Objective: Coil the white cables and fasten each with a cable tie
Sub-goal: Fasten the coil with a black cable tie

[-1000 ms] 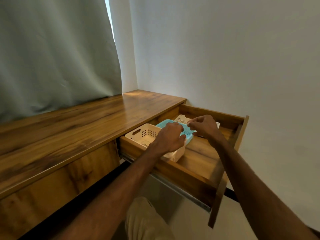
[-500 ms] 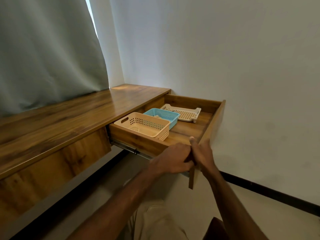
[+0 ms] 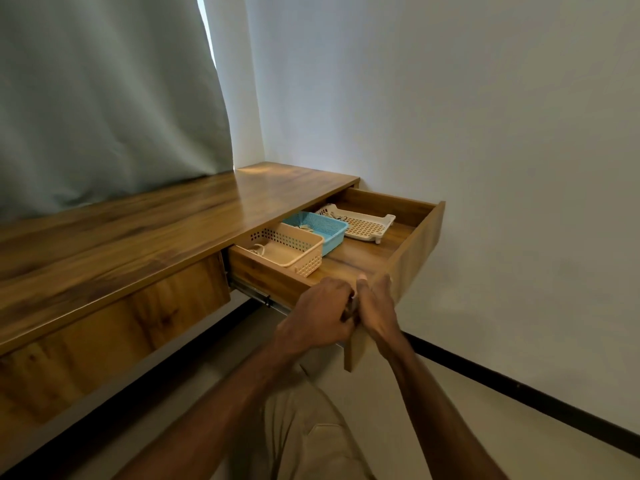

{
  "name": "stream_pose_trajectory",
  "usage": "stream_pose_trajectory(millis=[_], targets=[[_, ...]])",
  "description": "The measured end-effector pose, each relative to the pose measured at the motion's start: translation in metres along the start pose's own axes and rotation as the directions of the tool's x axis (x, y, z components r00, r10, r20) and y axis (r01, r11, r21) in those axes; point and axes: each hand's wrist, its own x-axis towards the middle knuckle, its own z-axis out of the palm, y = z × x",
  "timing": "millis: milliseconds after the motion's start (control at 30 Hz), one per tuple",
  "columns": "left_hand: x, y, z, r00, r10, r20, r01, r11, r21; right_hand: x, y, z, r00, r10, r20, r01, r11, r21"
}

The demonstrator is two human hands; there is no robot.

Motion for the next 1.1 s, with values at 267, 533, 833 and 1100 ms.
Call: stream_pose_trajectory(millis=[267, 533, 833, 1100], targets=[[0.012, -0.065, -0.012, 0.936, -0.273, -0.223, 0.307, 0.942, 0.137, 0.024, -0.013, 0.063, 0.987, -0.088, 0.136, 0.062, 0.980, 0.188], [0.035, -0.158, -0.043, 0.824, -0.451, -0.343, 0.562, 0.731, 0.388, 0.065, -0.031, 0.154, 0.956, -0.145, 0.254, 0.075, 0.960, 0.268], [0.035, -0.227, -0.050, 0.747, -0.587, -0.312, 0.656, 0.576, 0.487, 0.100, -0.060, 0.231, 0.933, -0.196, 0.302, 0.099, 0.947, 0.307], [0.044, -0.241, -0.051, 0.751, -0.559, -0.351, 0.653, 0.552, 0.519, 0.113, -0.058, 0.269, 0.928, -0.268, 0.259, 0.195, 0.941, 0.276]])
